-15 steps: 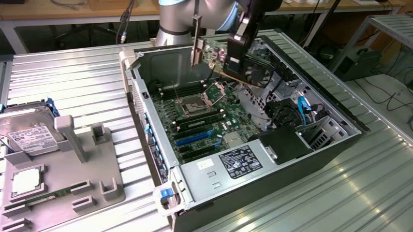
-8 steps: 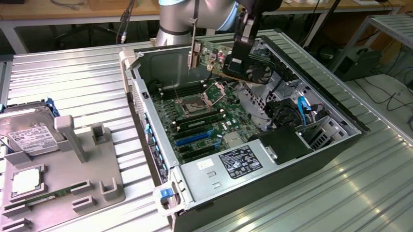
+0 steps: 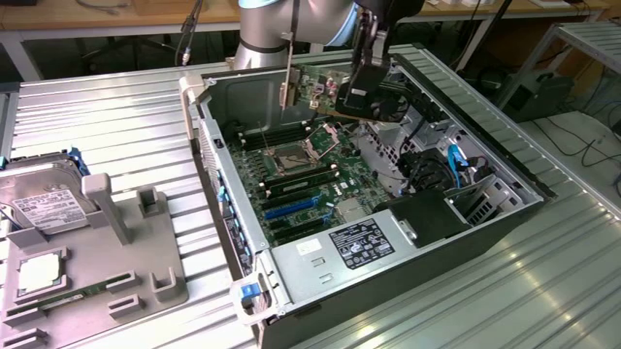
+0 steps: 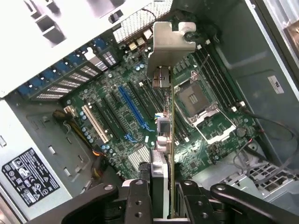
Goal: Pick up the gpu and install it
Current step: 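Insert the gpu into the slot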
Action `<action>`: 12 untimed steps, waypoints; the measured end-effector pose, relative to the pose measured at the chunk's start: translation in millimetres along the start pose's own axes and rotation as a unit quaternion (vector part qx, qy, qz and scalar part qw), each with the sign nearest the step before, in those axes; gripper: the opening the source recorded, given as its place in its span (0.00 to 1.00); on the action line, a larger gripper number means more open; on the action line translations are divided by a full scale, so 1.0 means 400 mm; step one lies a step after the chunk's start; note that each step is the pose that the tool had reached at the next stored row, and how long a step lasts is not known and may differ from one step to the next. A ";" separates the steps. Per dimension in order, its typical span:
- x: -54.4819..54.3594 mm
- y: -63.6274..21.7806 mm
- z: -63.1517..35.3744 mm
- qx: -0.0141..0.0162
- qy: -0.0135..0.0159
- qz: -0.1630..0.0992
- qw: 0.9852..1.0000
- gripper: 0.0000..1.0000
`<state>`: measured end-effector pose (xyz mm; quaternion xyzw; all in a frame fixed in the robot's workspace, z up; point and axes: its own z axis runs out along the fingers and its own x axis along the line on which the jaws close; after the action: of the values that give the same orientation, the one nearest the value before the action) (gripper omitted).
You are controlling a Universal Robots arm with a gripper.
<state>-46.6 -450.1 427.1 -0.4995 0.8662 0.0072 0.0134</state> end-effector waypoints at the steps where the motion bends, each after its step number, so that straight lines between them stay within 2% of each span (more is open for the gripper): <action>1: 0.000 0.000 0.000 0.000 0.000 -0.010 1.000 0.28; 6: 0.000 0.000 0.000 -0.002 0.000 -0.056 0.998 0.28; 12: 0.000 0.000 0.000 -0.003 0.000 -0.114 0.993 0.28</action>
<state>-46.6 -450.1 427.1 -0.5954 0.8033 0.0087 0.0125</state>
